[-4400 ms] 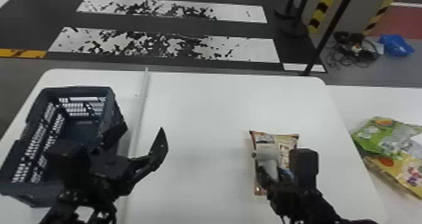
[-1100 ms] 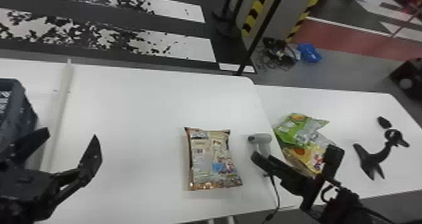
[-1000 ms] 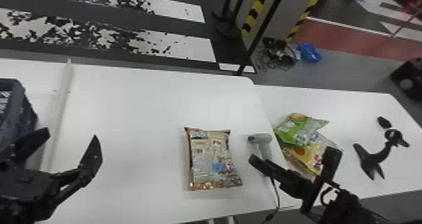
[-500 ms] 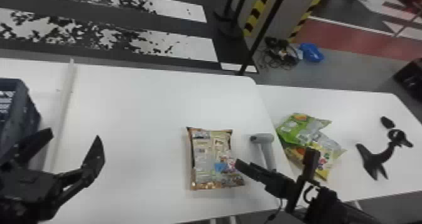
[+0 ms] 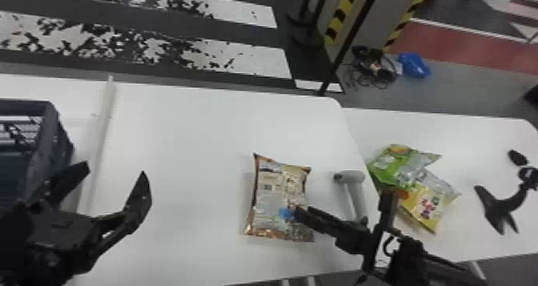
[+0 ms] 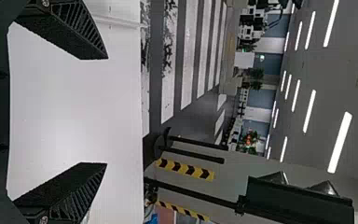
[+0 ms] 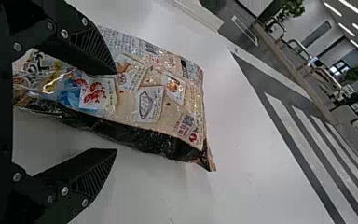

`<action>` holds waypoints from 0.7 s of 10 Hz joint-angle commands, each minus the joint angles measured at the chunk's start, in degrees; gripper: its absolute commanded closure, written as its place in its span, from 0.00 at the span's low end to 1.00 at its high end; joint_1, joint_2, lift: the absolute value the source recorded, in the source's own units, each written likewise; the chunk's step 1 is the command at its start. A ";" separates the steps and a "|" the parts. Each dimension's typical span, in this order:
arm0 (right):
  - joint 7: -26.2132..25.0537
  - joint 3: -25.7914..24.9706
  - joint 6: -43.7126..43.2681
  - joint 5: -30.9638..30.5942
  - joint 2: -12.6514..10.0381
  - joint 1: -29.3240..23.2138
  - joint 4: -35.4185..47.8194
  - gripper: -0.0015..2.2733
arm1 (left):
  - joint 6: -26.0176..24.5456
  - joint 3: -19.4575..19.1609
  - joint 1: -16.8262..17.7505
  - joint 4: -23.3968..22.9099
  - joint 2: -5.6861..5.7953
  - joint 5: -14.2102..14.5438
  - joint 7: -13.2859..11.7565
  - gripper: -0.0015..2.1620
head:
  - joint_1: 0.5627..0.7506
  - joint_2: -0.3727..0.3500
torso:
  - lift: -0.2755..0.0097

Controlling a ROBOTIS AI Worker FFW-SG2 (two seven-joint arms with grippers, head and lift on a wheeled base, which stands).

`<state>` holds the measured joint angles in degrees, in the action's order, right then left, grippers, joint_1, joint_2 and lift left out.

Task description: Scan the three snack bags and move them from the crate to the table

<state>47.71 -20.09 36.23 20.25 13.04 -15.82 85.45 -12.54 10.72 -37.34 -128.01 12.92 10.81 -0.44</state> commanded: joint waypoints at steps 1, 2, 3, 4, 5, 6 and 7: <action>0.45 0.23 1.87 -0.22 0.32 0.97 -1.16 0.99 | 0.10 0.00 0.25 0.48 0.00 0.09 0.00 0.03 | 0.70 0.14 | 0.75; 1.16 0.05 1.17 -0.13 0.32 0.88 -1.25 0.99 | 0.28 0.00 0.34 1.01 0.00 0.09 0.00 0.03 | 0.70 0.14 | 0.75; 1.51 -0.39 1.17 0.31 0.32 0.79 -1.16 0.99 | 0.45 -0.09 0.42 1.19 0.00 0.18 0.00 0.03 | 0.70 0.15 | 0.75; 1.68 -0.91 1.87 0.84 0.41 0.53 -0.55 0.99 | 0.45 0.00 0.42 1.19 0.00 0.18 0.00 0.03 | 0.70 0.15 | 0.75; 1.86 -1.62 3.81 1.89 0.58 -0.52 2.00 0.99 | 0.45 0.09 0.42 1.10 0.00 0.18 0.00 0.03 | 0.70 0.14 | 0.75; 3.62 -2.23 8.73 3.04 1.02 -0.88 4.99 0.99 | 0.45 0.44 0.42 1.10 0.00 0.09 0.09 0.03 | 0.70 0.14 | 0.75; 4.94 -3.46 13.65 5.59 1.90 -1.14 8.33 0.99 | 0.63 0.88 0.34 1.19 0.00 0.00 0.09 0.03 | 0.70 0.14 | 0.75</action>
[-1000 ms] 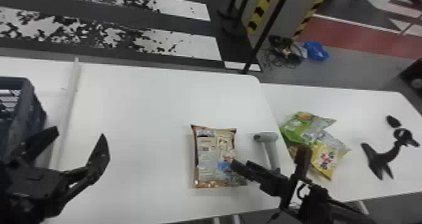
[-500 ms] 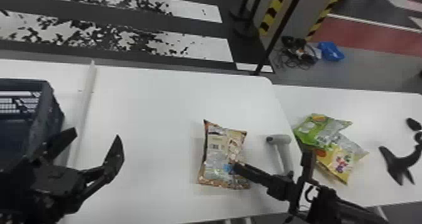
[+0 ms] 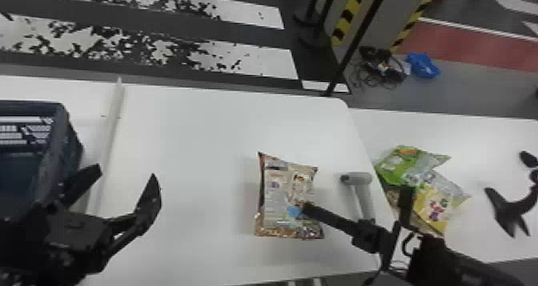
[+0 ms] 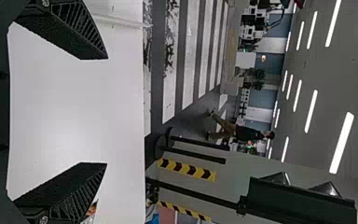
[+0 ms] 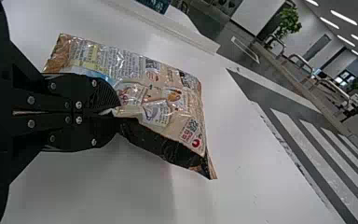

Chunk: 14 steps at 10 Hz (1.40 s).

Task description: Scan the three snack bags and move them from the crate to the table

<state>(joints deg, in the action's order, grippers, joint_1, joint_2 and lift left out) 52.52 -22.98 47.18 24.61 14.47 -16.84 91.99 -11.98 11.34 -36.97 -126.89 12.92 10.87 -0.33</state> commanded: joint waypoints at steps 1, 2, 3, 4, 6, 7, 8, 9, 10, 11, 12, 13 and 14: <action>0.13 -2.51 4.11 3.78 0.82 -0.82 4.69 0.99 | -0.28 0.88 -0.03 -0.02 0.00 -0.85 0.15 0.03 | 0.70 0.14 | 0.75; 0.04 -5.58 4.63 8.18 1.17 -0.65 5.39 0.99 | -0.63 1.49 -0.03 -0.38 0.00 -2.26 1.03 0.03 | 0.70 0.13 | 0.75; -0.40 -9.10 4.46 12.66 1.17 0.49 5.13 0.99 | -0.99 1.40 -0.03 -0.46 0.00 -2.26 1.12 0.03 | 0.70 0.12 | 0.75; -1.28 -12.09 -1.17 16.61 1.08 2.25 2.93 0.99 | -0.99 1.40 0.06 -0.20 0.00 -2.26 1.12 0.03 | 0.70 0.09 | 0.75; -11.21 -13.06 -21.91 18.02 0.55 6.82 -3.49 0.99 | -0.28 1.40 0.06 0.50 -0.09 -2.26 1.47 0.03 | 0.70 0.03 | 0.75; -16.22 -13.06 -28.59 17.76 0.82 10.78 -10.34 0.99 | 0.07 1.40 -0.03 0.59 -0.09 -2.26 1.47 0.03 | 0.70 0.03 | 0.75; -22.90 -12.88 -38.43 16.53 0.99 14.03 -17.11 0.99 | 0.42 1.32 0.06 0.77 0.00 -2.26 1.47 0.03 | 0.70 0.03 | 0.75; -28.52 -12.70 -46.87 15.56 1.17 16.84 -23.17 0.99 | 1.30 1.23 0.32 1.47 -0.09 -2.09 1.47 0.03 | 0.70 0.03 | 0.75; -33.80 -12.00 -49.51 13.98 1.79 18.69 -27.30 0.99 | 1.65 1.23 0.59 1.91 -0.09 -1.82 1.47 0.03 | 0.70 0.03 | 0.75; -38.81 -10.33 -50.39 8.88 2.22 20.09 -29.85 0.99 | 2.71 1.32 0.59 2.26 -0.09 -1.82 1.39 0.03 | 0.70 0.03 | 0.75; -41.97 -9.36 -50.03 2.90 3.10 21.94 -32.93 0.99 | 2.88 1.32 0.59 2.17 -0.09 -1.82 1.30 0.03 | 0.70 0.03 | 0.75; -46.10 -6.46 -50.21 -2.19 3.81 22.03 -33.54 0.99 | 3.23 1.40 0.67 2.08 -0.09 -1.82 1.30 0.03 | 0.70 0.03 | 0.75; -49.62 -3.91 -49.68 -6.41 4.51 22.73 -34.07 0.99 | 3.41 1.49 0.59 2.17 -0.09 -1.82 1.30 0.03 | 0.70 0.03 | 0.75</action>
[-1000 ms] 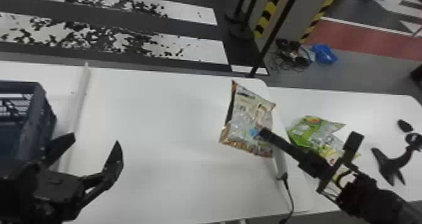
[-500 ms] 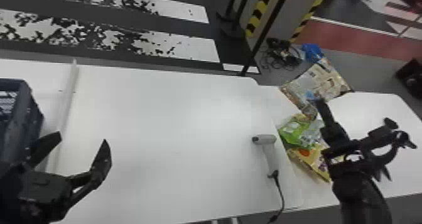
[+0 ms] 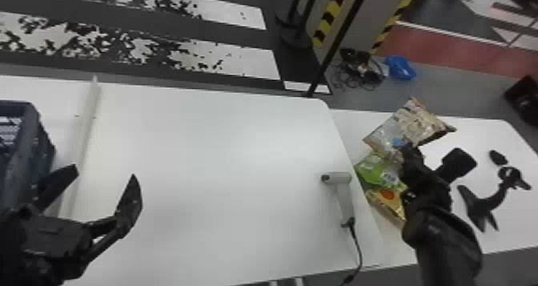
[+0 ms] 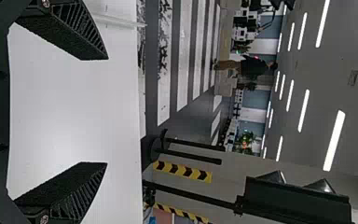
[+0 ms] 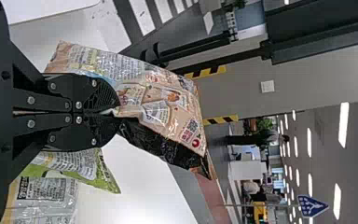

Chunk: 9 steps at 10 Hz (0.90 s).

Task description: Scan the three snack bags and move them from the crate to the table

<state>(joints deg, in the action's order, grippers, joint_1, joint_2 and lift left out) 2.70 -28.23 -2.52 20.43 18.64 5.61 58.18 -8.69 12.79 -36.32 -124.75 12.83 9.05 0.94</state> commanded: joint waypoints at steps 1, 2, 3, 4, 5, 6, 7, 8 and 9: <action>-2.62 2.83 4.60 -5.84 1.75 2.74 -2.90 0.99 | 0.11 0.13 -0.07 0.03 0.00 0.00 0.03 0.03 | 0.70 0.03 | 0.75; -3.58 3.01 9.17 -9.36 2.37 5.20 -5.27 0.99 | 0.47 0.22 -0.07 0.03 0.00 0.00 0.03 0.03 | 0.70 0.03 | 0.75; -4.99 5.12 12.33 -11.55 3.07 5.99 -5.80 0.99 | 0.47 0.40 -0.24 0.03 0.00 0.00 -0.06 0.03 | 0.70 0.03 | 0.75; -4.99 5.82 14.44 -11.82 3.51 6.08 -5.80 0.98 | 0.47 0.75 -0.24 0.03 0.00 0.00 0.03 0.03 | 0.70 0.03 | 0.75; -4.99 6.08 15.85 -11.55 3.51 6.08 -5.71 0.97 | 0.47 0.92 -0.24 -0.06 0.00 -0.09 0.12 0.03 | 0.70 0.03 | 0.75; -4.72 6.08 17.43 -10.85 3.51 6.08 -5.45 0.94 | 0.47 1.28 -0.24 -0.15 0.00 -0.35 0.21 0.03 | 0.70 0.03 | 0.75; -4.72 6.08 18.83 -10.67 3.51 5.73 -4.74 0.72 | 0.47 1.28 -0.24 -0.15 0.00 -0.44 0.21 0.03 | 0.70 0.03 | 0.75; -4.72 6.08 18.66 -9.53 3.42 4.15 -2.63 0.16 | 0.47 1.54 -0.24 -0.15 0.00 -0.53 0.29 0.03 | 0.70 0.03 | 0.75; -4.90 6.44 19.36 -9.09 3.07 1.77 1.50 0.00 | 0.29 1.54 -0.24 -0.06 0.00 -0.61 0.47 0.03 | 0.70 0.03 | 0.75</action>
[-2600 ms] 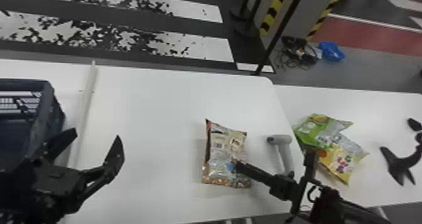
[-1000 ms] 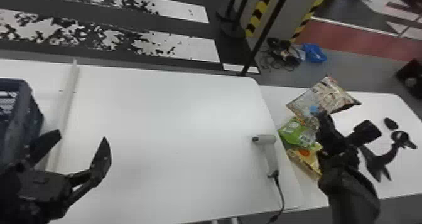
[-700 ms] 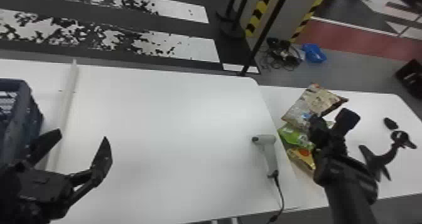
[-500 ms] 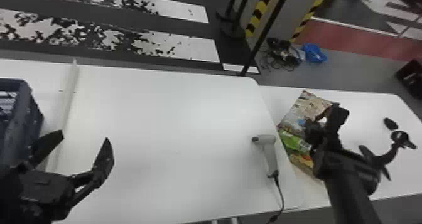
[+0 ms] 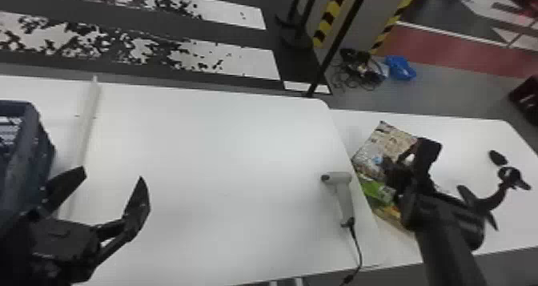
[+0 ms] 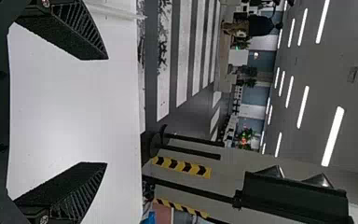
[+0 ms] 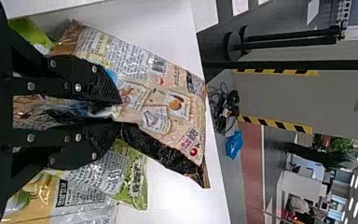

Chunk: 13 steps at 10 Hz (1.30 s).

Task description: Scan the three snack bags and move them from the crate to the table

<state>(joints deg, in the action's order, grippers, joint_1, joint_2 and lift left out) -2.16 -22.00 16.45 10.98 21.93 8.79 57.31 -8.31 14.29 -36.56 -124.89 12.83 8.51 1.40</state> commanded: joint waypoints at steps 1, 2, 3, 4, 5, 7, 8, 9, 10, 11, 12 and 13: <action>-0.83 0.46 1.62 2.03 -0.48 -4.57 7.73 0.01 | -0.09 0.12 0.00 0.08 -0.09 -0.24 0.18 0.03 | 0.70 0.03 | 0.75; -1.00 -0.15 4.61 4.67 -1.19 -8.18 14.23 0.03 | -0.26 0.03 0.18 0.26 -0.26 -0.33 0.18 0.03 | 0.70 0.03 | 0.75; -1.18 -0.86 10.24 6.51 -1.98 -11.43 20.82 0.03 | -0.44 0.03 0.35 0.35 -0.44 -0.33 0.18 0.03 | 0.70 0.03 | 0.75; -2.06 -1.91 14.28 8.27 -3.38 -15.21 27.86 0.03 | -0.79 0.03 0.62 0.35 -0.61 -0.33 0.18 0.03 | 0.70 0.03 | 0.75; -2.06 -3.05 16.92 10.73 -4.88 -19.78 35.50 0.04 | -0.97 -0.23 0.70 0.26 -0.79 -0.33 0.18 0.03 | 0.70 0.03 | 0.75; -1.88 -1.21 15.51 13.63 -7.87 -28.22 49.21 0.04 | -0.97 -0.58 0.70 0.00 -0.88 -0.42 0.62 0.03 | 0.70 0.03 | 0.75; -1.97 1.52 11.29 13.54 -9.62 -31.29 54.66 0.04 | -0.97 -1.20 0.70 0.08 -0.88 -0.60 0.71 0.03 | 0.70 0.03 | 0.75; -1.97 4.42 10.76 13.28 -10.77 -33.49 59.67 0.04 | -0.97 -2.08 0.70 -0.09 -1.05 -0.51 0.80 0.03 | 0.70 0.03 | 0.75; -1.88 7.58 9.36 12.14 -11.73 -35.34 63.80 0.04 | -1.14 -3.04 0.70 -0.53 -1.14 -0.24 0.80 0.03 | 0.70 0.03 | 0.75; -1.71 10.92 9.88 10.47 -11.73 -37.09 67.67 0.04 | -2.02 -4.45 0.09 -1.41 -1.49 0.28 0.71 0.03 | 0.70 0.03 | 0.75; -1.36 14.17 13.05 8.44 -11.91 -38.06 70.66 0.04 | -4.31 -6.30 -1.05 -2.99 -1.58 0.64 0.27 0.03 | 0.70 0.11 | 0.75; 0.14 16.28 19.55 8.09 -12.08 -38.15 72.86 0.04 | -4.48 -8.93 -2.81 -5.01 -2.02 1.78 -0.08 0.03 | 0.70 0.20 | 0.75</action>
<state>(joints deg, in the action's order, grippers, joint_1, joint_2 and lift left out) -1.81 -6.99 32.69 19.39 9.91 -29.20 128.84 -12.44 6.70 -38.49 -128.91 10.98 9.78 1.33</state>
